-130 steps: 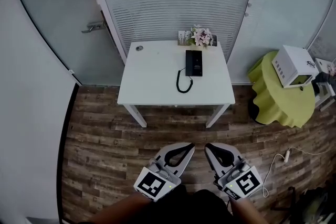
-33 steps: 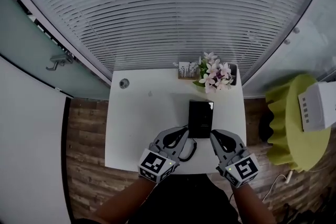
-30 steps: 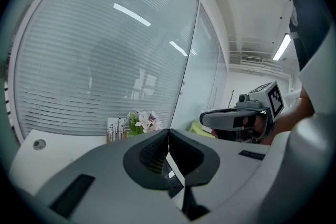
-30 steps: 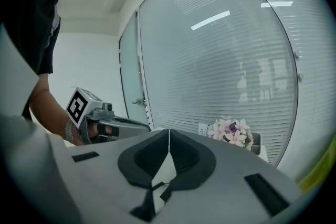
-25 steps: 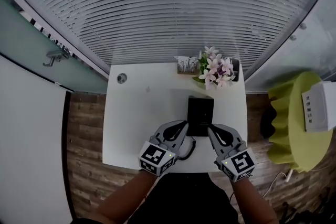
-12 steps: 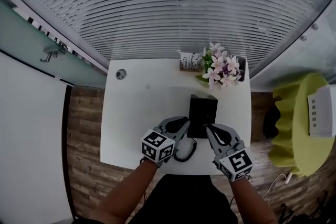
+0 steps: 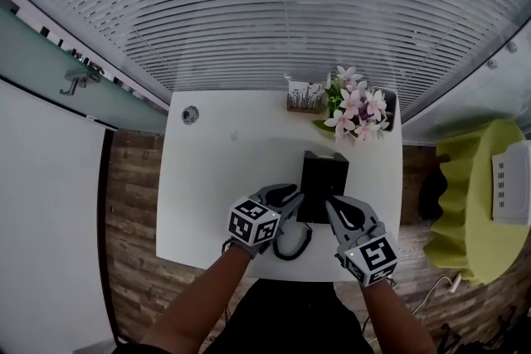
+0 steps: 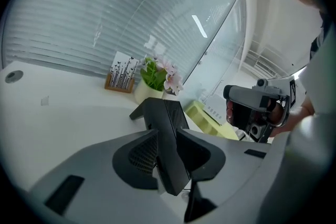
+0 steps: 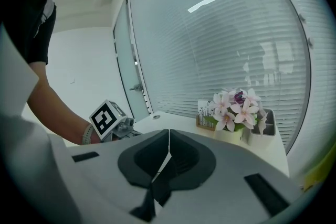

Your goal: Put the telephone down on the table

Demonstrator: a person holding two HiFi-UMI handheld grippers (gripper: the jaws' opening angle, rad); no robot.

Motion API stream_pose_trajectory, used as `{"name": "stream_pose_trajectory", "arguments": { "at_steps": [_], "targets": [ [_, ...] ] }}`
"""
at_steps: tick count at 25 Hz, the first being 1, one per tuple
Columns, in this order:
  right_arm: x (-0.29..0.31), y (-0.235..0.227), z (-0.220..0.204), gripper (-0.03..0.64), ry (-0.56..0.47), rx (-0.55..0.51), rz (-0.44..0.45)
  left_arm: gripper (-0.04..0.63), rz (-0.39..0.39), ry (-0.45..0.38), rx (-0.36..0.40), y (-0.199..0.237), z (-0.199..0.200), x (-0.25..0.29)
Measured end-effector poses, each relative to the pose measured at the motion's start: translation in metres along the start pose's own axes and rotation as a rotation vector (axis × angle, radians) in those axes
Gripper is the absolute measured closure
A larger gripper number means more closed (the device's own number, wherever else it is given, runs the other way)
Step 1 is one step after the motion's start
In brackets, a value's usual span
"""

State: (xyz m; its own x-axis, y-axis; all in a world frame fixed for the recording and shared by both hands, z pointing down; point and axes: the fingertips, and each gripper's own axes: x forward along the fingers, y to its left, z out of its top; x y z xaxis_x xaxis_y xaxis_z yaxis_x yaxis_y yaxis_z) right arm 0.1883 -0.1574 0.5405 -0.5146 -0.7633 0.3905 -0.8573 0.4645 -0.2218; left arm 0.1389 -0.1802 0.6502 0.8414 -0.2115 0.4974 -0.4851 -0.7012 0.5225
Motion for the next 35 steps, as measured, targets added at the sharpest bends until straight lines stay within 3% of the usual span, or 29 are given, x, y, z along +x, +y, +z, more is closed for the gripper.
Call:
{"name": "stream_pose_trajectory", "arguments": {
  "at_steps": [13, 21, 35],
  "targets": [
    [0.004, -0.01, -0.012, 0.594, 0.018, 0.025, -0.003, 0.489, -0.049, 0.051, -0.103, 0.015, -0.02, 0.026],
    [0.003, -0.019, -0.022, 0.594, 0.032, 0.04, -0.01, 0.479, -0.141, 0.044, -0.201, 0.015, -0.016, 0.029],
    [0.005, -0.029, -0.025, 0.594, 0.038, 0.051, -0.024, 0.5, -0.213, 0.074, -0.233, 0.011, -0.007, 0.034]
  ]
}}
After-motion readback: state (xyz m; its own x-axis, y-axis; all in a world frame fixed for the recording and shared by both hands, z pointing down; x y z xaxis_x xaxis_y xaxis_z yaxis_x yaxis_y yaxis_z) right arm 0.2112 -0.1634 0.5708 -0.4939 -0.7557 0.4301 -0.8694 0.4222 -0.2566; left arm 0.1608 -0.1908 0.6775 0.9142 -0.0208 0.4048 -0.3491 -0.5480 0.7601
